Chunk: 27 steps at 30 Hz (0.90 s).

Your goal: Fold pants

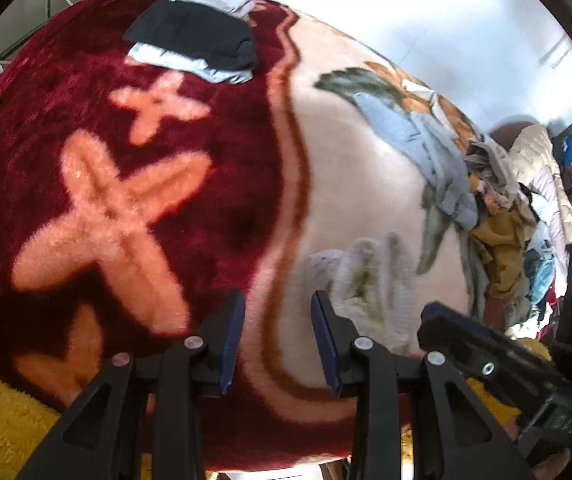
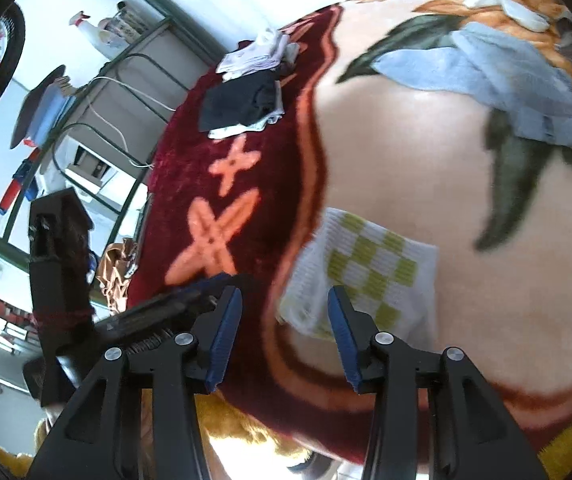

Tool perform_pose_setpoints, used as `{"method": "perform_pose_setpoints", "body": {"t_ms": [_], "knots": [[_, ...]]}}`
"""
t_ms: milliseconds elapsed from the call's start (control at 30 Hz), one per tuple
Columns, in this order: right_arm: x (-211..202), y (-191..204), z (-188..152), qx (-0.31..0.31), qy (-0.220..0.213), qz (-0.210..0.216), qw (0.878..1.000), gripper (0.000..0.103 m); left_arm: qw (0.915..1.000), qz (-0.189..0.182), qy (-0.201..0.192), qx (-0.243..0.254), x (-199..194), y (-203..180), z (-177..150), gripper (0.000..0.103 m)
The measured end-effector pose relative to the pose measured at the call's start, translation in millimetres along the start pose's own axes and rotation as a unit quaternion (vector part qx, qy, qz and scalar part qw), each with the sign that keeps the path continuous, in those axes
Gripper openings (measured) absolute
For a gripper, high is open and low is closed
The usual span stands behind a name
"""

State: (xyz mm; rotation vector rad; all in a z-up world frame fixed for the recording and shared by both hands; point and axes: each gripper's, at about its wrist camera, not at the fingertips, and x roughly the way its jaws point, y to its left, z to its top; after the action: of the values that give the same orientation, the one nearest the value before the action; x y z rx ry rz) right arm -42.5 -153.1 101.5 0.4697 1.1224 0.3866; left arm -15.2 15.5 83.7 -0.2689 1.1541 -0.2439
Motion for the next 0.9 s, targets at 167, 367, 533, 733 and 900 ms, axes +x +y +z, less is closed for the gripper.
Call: {"method": "perform_pose_setpoints", "body": {"t_ms": [167,367,533,733,900], "knots": [[-22,-20,-9,0.014,-0.006,-0.034,0.999,0.046,0.9995,-0.028,-0.005,0.013,-8,-26,6,0.043],[-15,-41,-10,0.016,-0.003,-0.110,0.994,0.046,0.9964,-0.014,-0.009,0.083,-2,-72,6,0.057],[7,-53,-8,0.030,0.020,-0.110,0.993,0.046,0.9941,0.016,0.004,0.107,21,-81,2,0.059],[27,-63,-11,0.038,0.040,-0.109,0.992,0.046,0.9959,0.040,0.035,0.073,47,-45,1,0.059],[37,-72,-12,0.053,0.051,-0.105,0.992,0.046,0.9969,0.019,0.060,0.047,65,-29,-1,0.062]]}}
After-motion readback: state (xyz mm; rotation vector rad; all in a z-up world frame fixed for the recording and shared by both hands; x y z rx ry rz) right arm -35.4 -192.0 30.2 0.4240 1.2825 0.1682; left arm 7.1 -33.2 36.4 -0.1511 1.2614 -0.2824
